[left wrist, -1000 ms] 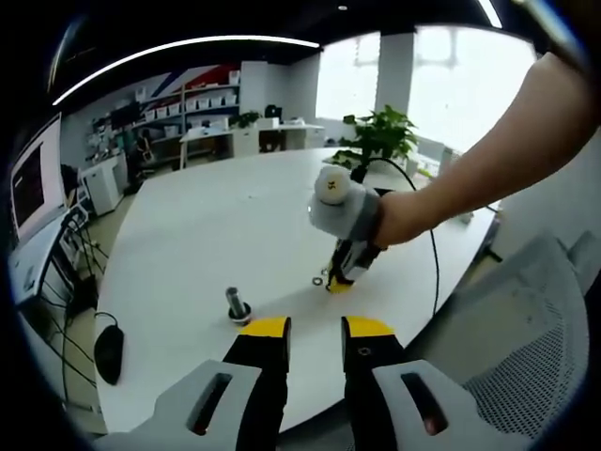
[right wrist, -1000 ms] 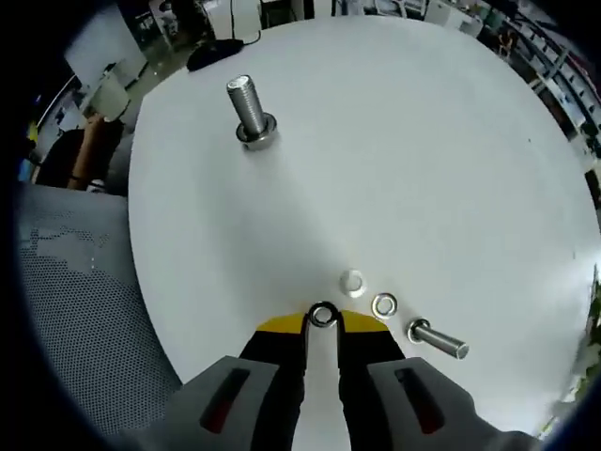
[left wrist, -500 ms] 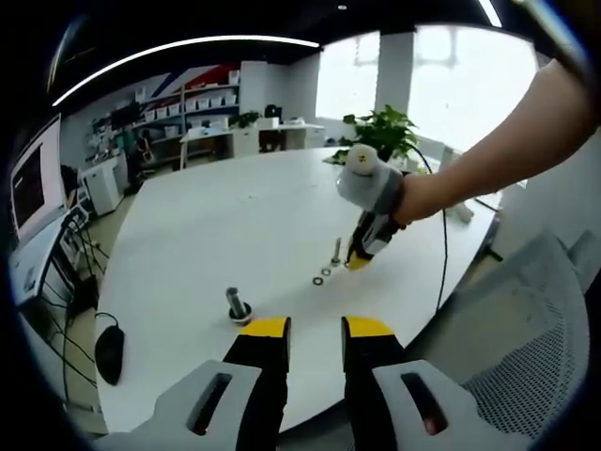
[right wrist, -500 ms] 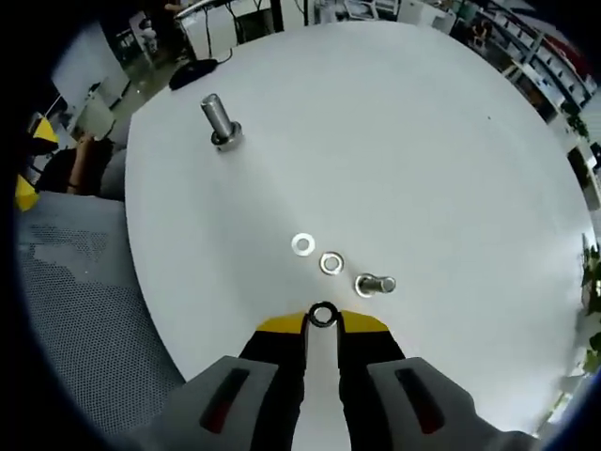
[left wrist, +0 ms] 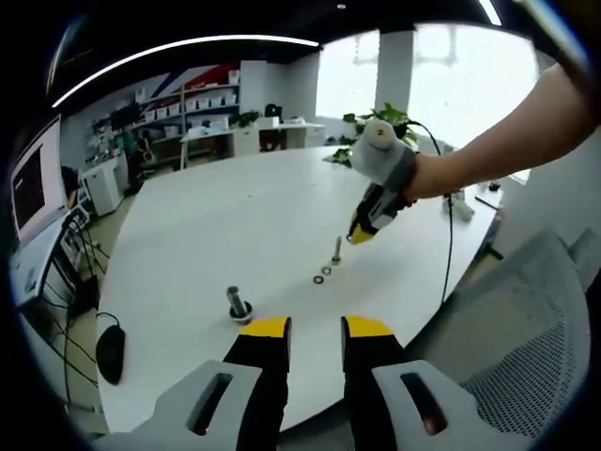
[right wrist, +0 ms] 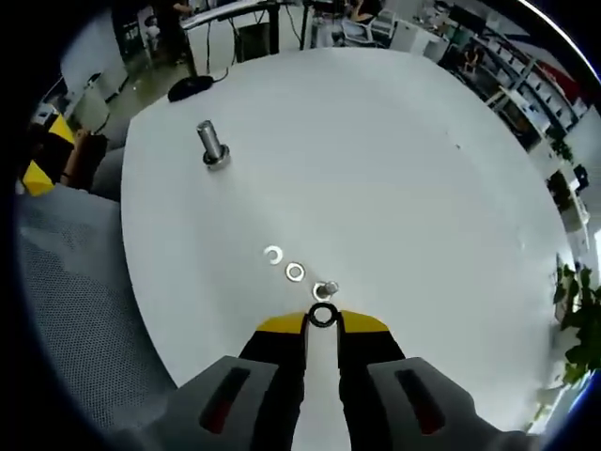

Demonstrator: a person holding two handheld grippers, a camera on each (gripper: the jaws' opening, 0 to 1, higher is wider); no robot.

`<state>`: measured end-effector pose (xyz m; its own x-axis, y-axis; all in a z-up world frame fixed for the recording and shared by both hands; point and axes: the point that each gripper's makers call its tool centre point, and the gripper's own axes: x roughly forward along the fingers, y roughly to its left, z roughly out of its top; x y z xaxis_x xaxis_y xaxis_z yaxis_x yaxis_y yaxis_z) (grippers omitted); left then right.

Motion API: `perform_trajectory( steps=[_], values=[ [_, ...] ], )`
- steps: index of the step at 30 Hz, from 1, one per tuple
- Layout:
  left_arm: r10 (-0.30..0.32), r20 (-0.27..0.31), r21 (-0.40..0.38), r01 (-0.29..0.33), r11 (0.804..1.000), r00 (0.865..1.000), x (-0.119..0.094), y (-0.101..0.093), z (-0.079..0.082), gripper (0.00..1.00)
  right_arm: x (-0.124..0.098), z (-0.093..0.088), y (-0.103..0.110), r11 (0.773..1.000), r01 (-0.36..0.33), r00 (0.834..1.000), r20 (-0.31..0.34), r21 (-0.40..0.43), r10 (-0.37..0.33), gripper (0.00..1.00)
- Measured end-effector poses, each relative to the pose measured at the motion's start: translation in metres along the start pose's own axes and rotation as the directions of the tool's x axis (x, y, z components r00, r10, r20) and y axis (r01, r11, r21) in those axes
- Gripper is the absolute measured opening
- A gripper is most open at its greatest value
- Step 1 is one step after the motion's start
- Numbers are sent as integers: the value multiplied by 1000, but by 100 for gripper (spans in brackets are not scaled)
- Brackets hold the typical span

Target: Place the washer onto the threaded stud by aligning its center hole with the stud, sliding it down to the base, and recovering from edge contact or off-axis alignment until the washer reaches the visible bottom stop.

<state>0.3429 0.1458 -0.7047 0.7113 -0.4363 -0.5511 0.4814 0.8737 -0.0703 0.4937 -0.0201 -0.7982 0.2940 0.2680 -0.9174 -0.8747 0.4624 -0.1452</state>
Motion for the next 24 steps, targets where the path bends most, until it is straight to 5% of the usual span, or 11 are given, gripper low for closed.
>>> perform_trajectory(
  steps=[24],
  values=[
    [6,-7,4,-6,1000,1000,0,1,-1,19,11,14,-9,1000,-6,1000,15,-24,7,13]
  ],
)
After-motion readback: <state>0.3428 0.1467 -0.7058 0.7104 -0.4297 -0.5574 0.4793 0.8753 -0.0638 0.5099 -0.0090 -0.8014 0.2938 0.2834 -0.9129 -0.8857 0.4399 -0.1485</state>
